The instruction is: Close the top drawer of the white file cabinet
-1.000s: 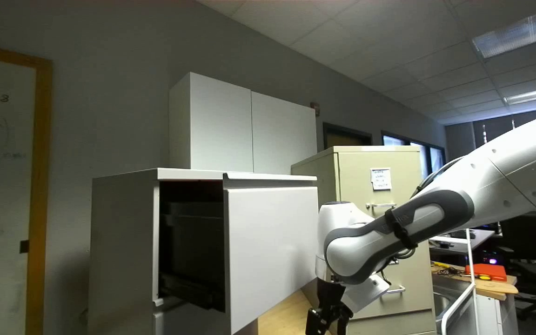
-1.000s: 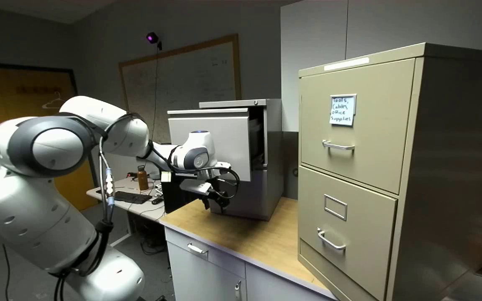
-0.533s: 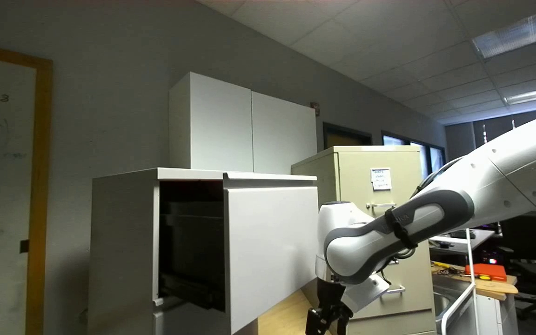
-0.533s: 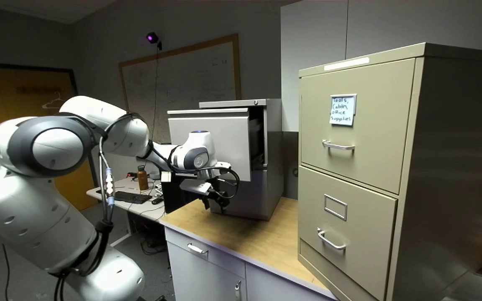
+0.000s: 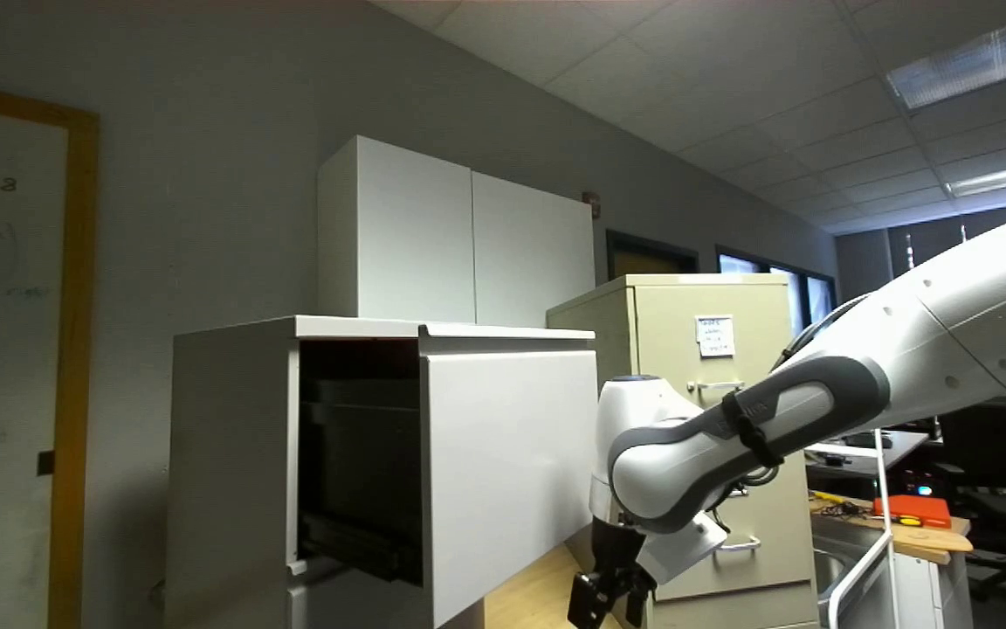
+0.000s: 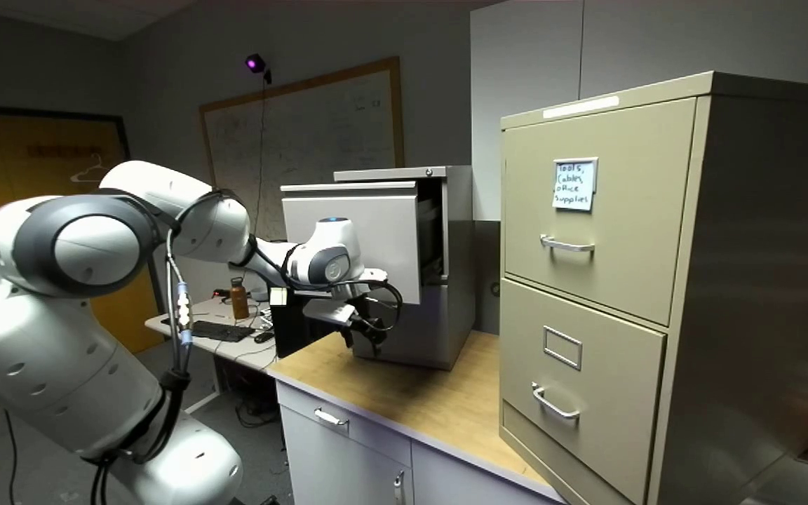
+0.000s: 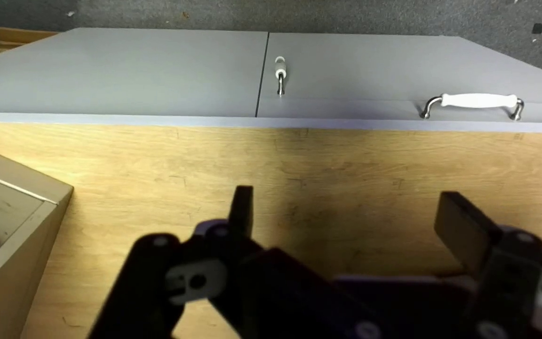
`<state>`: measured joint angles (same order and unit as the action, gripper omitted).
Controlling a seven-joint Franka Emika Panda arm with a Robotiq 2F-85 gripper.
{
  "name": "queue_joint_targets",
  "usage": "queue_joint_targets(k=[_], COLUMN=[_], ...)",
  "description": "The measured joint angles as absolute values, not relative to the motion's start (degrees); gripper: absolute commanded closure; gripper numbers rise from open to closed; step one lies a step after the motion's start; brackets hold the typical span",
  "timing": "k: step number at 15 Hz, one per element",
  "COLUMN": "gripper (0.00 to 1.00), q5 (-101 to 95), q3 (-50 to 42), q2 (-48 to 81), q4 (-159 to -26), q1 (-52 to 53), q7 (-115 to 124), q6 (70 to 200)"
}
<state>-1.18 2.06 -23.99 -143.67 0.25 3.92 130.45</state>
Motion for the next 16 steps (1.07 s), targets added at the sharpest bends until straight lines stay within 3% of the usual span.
queue_joint_targets(k=[4,6,15,16], gripper=[0.00,0.25,0.95,0.95], q5=[-1.6,-1.9,-1.9,-1.9], q3=[2.3,2.7,4.0,4.0], q2=[-25.3,-26.8,-33.2,-33.7], q4=[-143.1,-142.8,-142.5,-142.5], q1=[0.5,0.5,0.6,0.8], q7=[3.8,3.8,3.8,3.8], q6=[133.1,134.3,141.2,141.7])
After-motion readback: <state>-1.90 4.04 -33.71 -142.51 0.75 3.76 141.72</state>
